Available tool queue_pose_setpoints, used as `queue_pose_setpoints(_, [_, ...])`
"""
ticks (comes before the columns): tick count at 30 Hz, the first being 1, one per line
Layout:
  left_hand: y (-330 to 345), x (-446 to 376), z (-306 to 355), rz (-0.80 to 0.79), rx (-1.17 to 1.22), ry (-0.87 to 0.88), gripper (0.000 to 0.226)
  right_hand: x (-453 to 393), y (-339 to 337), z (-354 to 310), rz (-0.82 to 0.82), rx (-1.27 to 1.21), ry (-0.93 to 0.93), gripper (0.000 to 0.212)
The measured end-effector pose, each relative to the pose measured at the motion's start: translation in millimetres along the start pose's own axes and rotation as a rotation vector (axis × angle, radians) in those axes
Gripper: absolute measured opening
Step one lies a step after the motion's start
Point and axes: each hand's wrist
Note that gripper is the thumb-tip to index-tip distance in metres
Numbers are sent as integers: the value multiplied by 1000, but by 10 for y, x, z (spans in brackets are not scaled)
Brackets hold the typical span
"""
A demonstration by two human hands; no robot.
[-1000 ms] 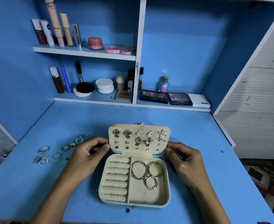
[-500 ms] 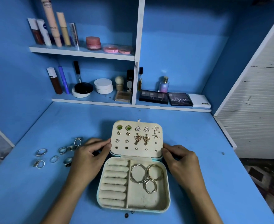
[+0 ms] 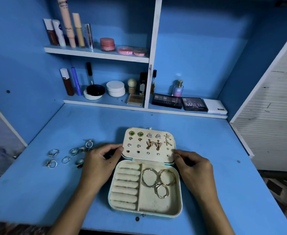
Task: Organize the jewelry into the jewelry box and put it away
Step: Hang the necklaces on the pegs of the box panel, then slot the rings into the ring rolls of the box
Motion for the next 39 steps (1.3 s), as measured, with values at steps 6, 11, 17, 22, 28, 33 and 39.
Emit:
queue_pose_setpoints(6, [-26, 27, -1, -17, -100, 81, 19, -41, -4, -47, -11, 123, -30, 15])
queue_pose_setpoints(11, [-127, 50, 64, -84, -68, 54, 17, -67, 59, -152, 18, 206, -173, 14])
queue_pose_setpoints(17, [-465, 103, 138, -57, -60, 31, 18, -120, 346, -378, -39, 218, -351, 15])
queue_pose_setpoints(22, [-890, 98, 37, 78, -136, 71, 16, -130, 708, -598, -170, 270, -516, 14])
queue_pose_setpoints(28, [-1350, 95, -333, 174, -293, -28, 18, -186, 1220, -818, -351, 286, -617, 12])
queue_pose_setpoints(33, [-1499, 132, -535, 185, -382, -98, 14, -255, 1629, -880, -554, 405, -542, 16])
queue_pose_setpoints(39, [-1508, 203, -645, 170, -484, -157, 12, -241, 1973, -871, -719, 574, -411, 22])
Point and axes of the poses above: each hand's wrist, its own x-axis away from the middle knuckle, its own y-axis out of the palm, z = x × y, and after that the axes turned 7 degrees about -x, right-handed
